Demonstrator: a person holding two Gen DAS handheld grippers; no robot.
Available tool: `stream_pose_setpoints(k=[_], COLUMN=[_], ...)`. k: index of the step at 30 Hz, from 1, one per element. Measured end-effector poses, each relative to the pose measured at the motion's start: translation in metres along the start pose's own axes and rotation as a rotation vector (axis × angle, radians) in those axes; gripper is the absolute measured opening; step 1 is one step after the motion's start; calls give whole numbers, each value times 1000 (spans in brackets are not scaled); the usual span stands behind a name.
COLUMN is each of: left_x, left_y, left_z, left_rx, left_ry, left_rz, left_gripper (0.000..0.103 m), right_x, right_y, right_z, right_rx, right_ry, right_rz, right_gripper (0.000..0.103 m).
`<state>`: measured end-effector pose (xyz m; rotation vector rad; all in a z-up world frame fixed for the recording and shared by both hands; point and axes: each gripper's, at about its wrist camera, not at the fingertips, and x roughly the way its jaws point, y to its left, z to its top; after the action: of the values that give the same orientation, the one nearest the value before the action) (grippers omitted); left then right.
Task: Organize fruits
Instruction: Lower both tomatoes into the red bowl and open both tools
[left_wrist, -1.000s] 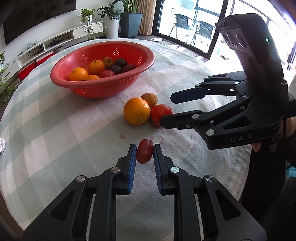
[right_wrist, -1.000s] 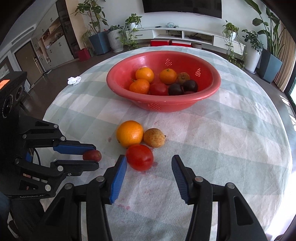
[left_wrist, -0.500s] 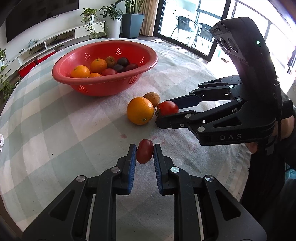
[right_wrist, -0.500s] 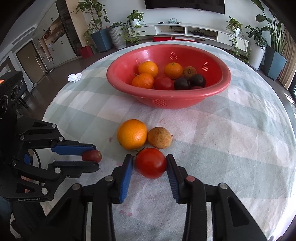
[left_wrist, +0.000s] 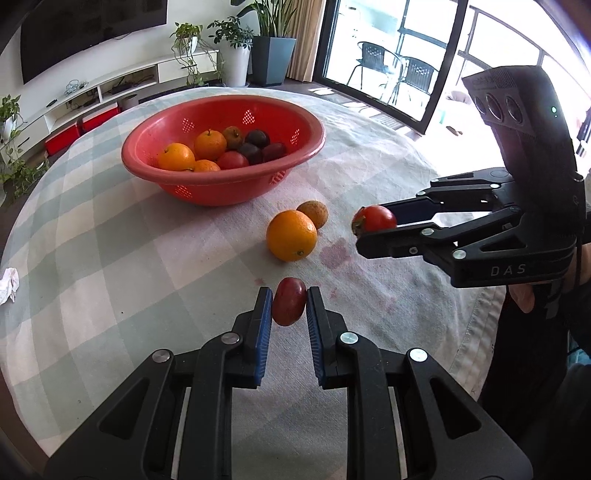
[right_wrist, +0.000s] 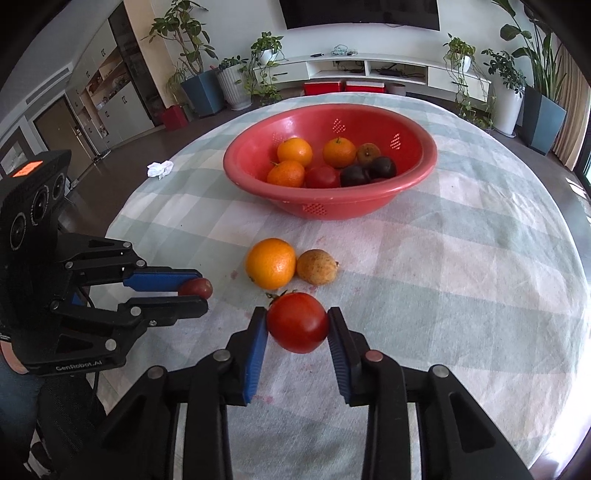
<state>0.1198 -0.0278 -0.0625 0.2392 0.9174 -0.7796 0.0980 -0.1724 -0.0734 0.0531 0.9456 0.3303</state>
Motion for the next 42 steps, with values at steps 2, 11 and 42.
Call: stream_pose_setpoints(k=[2,11,42], left_x=[-8,-42,78], left_y=[3,21,47], left_z=[4,58,132], left_rx=[-7,-12,7], left_ry=[-20,-122,-15], left_rz=[9,87,160], left_gripper=[18,17,18], right_x=[-11,-61,72], right_y=[-7,-41,-41], right_z=[3,60,127], right_rx=[16,98,-27], right_ry=[-22,-181,-2], right_rz=[-9,-78,-151], right_gripper=[35,35,36])
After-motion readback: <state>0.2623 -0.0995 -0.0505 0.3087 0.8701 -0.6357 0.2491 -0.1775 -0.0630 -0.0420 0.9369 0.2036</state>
